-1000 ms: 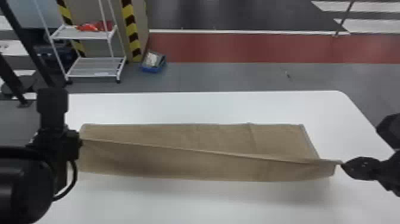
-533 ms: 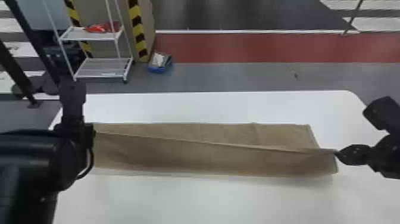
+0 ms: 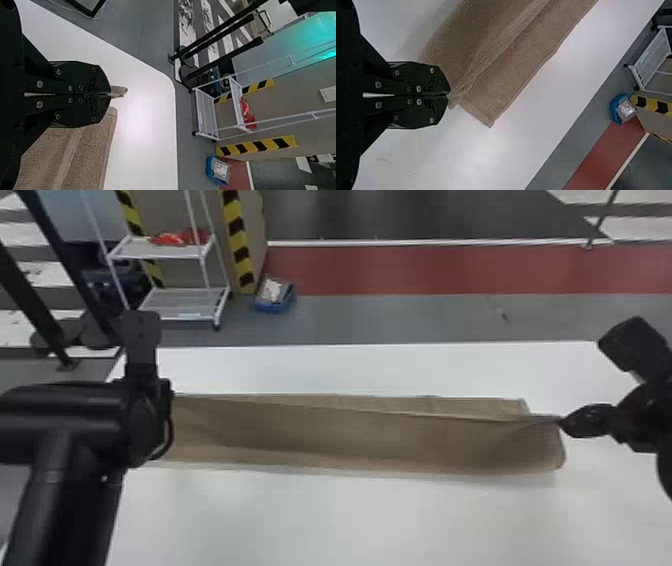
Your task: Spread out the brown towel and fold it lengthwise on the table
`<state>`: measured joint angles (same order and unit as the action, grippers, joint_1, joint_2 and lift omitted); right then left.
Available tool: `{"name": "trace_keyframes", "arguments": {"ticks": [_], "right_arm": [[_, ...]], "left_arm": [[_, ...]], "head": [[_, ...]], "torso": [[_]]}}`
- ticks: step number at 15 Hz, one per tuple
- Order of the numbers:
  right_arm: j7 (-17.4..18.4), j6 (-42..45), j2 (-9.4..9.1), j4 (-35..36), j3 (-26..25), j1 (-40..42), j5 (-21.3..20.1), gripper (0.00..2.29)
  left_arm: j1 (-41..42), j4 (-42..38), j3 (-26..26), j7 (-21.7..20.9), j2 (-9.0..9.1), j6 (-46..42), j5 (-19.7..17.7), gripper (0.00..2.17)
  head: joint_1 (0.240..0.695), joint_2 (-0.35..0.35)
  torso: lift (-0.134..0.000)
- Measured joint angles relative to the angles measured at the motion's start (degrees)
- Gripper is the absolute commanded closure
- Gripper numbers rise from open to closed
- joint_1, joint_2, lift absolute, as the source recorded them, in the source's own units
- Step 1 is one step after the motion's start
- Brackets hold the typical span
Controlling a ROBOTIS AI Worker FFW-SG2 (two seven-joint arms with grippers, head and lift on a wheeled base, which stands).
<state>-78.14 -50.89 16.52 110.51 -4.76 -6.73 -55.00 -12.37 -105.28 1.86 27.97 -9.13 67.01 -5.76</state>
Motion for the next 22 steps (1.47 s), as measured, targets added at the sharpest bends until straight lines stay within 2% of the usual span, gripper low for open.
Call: {"name": "trace_keyframes", "arguments": {"ticks": [4, 9, 18, 19, 20, 22], "right_arm": [[1.62, -0.01, 0.03, -2.32, 1.11, -2.81, -0.12, 1.55], [2.42, 0.08, -0.52, -7.31, 3.19, -5.97, -1.5, 1.55], [6.08, 0.36, -1.79, -14.52, 5.31, -10.2, -2.39, 1.54], [6.91, 0.35, -2.14, -15.07, 5.58, -10.6, -2.48, 1.45], [7.92, 0.28, -2.52, -15.51, 5.86, -10.86, -2.65, 1.16], [10.98, -0.51, -3.24, -15.82, 6.27, -10.97, -2.74, 0.14]], "left_arm": [[-0.9, 2.14, 0.16, -0.3, -0.16, -0.88, -0.08, 1.68], [-3.29, 6.46, 0.15, -0.04, 0.06, -3.09, -0.13, 1.68], [-6.0, 10.87, -0.22, -0.02, 0.11, -5.23, -0.09, 1.68], [-6.22, 11.53, -0.51, 0.02, 0.15, -5.73, -0.06, 1.68], [-6.36, 12.08, -0.78, 0.06, 0.19, -6.21, -0.04, 1.67], [-6.46, 12.93, -1.03, 0.1, 0.25, -7.05, -0.04, 1.67]], "head": [[0.695, 0.044], [0.695, 0.05], [0.695, 0.049], [0.695, 0.049], [0.695, 0.048], [0.695, 0.046]], "torso": [[-0.125], [-0.125], [-0.125], [-0.125], [-0.125], [-0.125]]}}
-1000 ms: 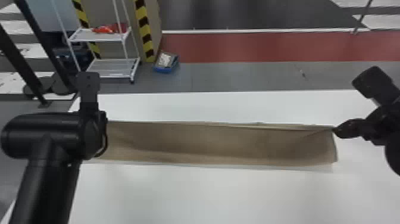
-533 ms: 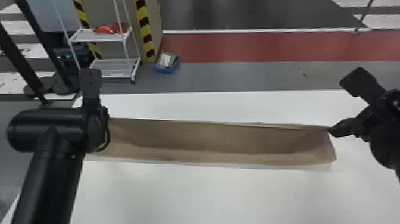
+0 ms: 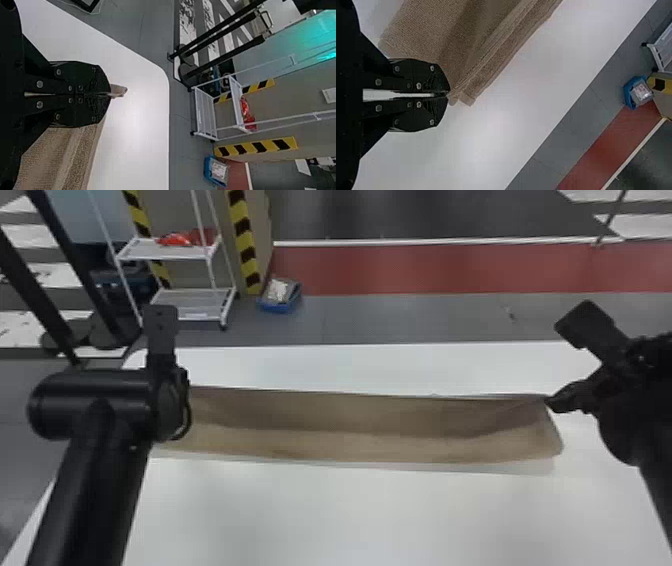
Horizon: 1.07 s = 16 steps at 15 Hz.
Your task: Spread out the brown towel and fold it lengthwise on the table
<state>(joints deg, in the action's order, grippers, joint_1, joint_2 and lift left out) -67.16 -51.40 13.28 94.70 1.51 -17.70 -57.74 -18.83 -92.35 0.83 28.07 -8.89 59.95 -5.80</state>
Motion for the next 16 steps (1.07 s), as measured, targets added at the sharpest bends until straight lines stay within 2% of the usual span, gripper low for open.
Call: {"name": "trace_keyframes", "arguments": {"ticks": [1, 6, 8, 12, 15, 16], "right_arm": [[1.46, -0.66, -0.31, -0.09, 0.2, 0.02, 0.02, 0.0], [3.88, -3.48, -0.87, 0.34, 0.68, 0.98, -0.09, 0.04], [5.96, -4.77, -0.65, 0.52, 0.65, 1.29, -0.23, 0.04], [14.74, -7.01, -0.49, 0.31, 0.91, 1.44, -0.34, 0.05], [23.63, -7.3, -1.16, -1.17, 1.78, 1.26, 0.32, 0.06], [25.23, -7.31, -1.47, -2.02, 1.99, 0.94, 0.5, 0.06]], "left_arm": [[-0.04, 0.42, -0.05, 0.1, 0.01, -0.57, 0.0, 1.67], [0.04, 1.19, -0.73, 0.63, 0.03, -2.36, -0.09, 1.67], [0.14, 1.25, -0.74, 0.67, 0.03, -2.79, -0.09, 1.67], [0.23, 2.18, -0.68, 0.59, 0.02, -4.41, -0.12, 1.67], [0.04, 2.71, -0.74, 0.5, 0.01, -4.96, -0.11, 1.67], [-0.03, 2.92, -0.74, 0.46, 0.01, -5.15, -0.1, 1.67]], "head": [[0.695, 0.044], [0.695, 0.038], [0.695, 0.029], [0.695, -0.002], [0.695, -0.015], [0.695, -0.017]], "torso": [[-0.125], [-0.125], [-0.125], [-0.125], [-0.125], [-0.125]]}}
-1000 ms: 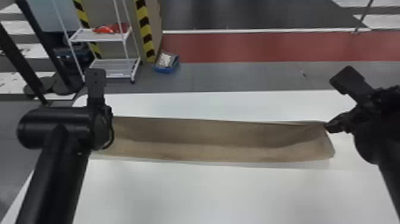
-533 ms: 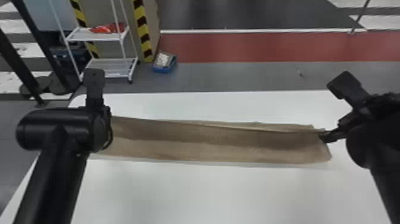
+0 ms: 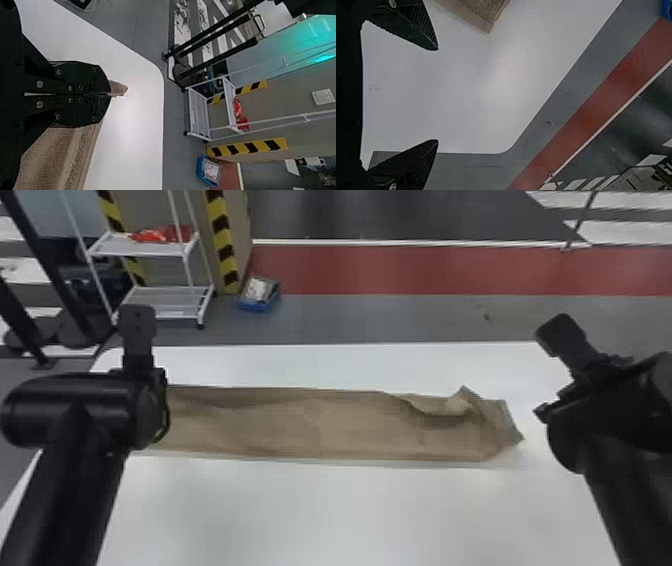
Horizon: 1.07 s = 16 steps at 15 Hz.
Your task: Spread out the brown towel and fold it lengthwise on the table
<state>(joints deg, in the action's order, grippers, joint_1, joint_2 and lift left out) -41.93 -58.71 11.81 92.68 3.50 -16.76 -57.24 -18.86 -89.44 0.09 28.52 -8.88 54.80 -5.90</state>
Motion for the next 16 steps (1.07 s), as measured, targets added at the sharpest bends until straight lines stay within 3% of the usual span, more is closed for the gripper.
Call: {"name": "trace_keyframes", "arguments": {"ticks": [3, 5, 7, 12, 16], "right_arm": [[1.76, -0.6, -0.8, -1.29, 0.58, -0.63, 0.23, 0.06], [1.78, -1.68, -0.86, -1.04, 0.37, -0.04, 0.29, 0.07], [1.76, -2.9, -0.6, 0.83, -0.05, 1.53, 0.42, 0.07], [1.21, -5.91, 1.1, 8.73, -3.35, 7.85, 2.69, 0.07], [1.06, -6.17, 1.57, 11.29, -6.64, 10.87, 4.52, 0.07]], "left_arm": [[-0.09, 0.3, -0.09, -0.05, 0.0, -0.33, 0.01, 1.67], [0.07, 0.31, -0.31, -0.08, 0.0, -0.56, 0.01, 1.13], [0.47, 0.3, -0.6, -0.71, 0.0, -2.32, 0.03, 0.0], [4.52, -2.52, -1.57, -0.74, -0.33, -12.63, 0.01, 0.04], [5.19, -3.26, -1.38, -0.98, -0.52, -13.34, 0.01, 0.04]], "head": [[0.695, -0.014], [0.695, -0.016], [0.695, -0.027], [0.695, -0.055], [0.695, -0.078]], "torso": [[-0.125], [-0.125], [-0.125], [-0.125], [-0.125]]}}
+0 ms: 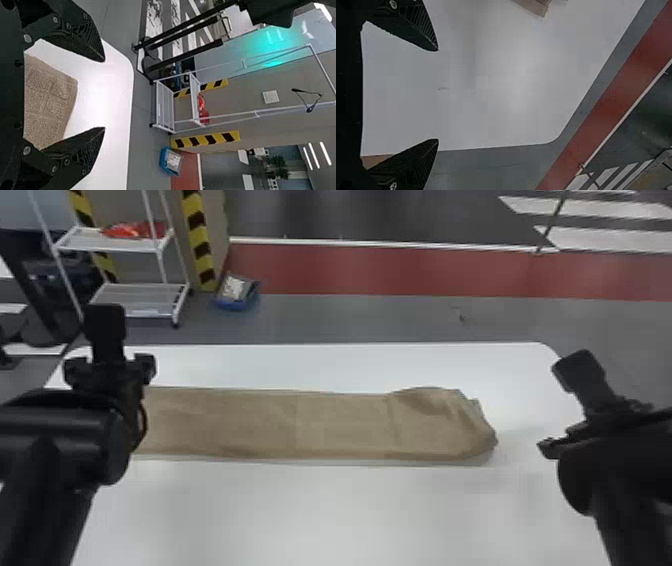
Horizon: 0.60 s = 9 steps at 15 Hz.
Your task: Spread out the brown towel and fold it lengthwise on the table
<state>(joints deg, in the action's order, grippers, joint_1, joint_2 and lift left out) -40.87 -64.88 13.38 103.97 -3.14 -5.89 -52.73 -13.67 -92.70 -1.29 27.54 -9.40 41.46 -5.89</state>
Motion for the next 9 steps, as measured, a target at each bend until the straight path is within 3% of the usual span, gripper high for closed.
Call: {"name": "trace_keyframes", "arguments": {"ticks": [5, 9], "right_arm": [[-0.09, -3.39, -0.09, 1.38, -3.05, -0.29, 5.59, 0.08], [0.67, -13.19, -3.05, 3.25, -5.86, -6.29, 17.7, 0.13]], "left_arm": [[1.84, -1.66, 0.75, -1.82, -0.39, -0.09, 0.0, 0.04], [4.51, -3.54, 1.12, -2.49, -1.18, -2.78, 0.08, 0.04]], "head": [[0.695, -0.085], [0.695, -0.035]], "torso": [[-0.125], [-0.125]]}}
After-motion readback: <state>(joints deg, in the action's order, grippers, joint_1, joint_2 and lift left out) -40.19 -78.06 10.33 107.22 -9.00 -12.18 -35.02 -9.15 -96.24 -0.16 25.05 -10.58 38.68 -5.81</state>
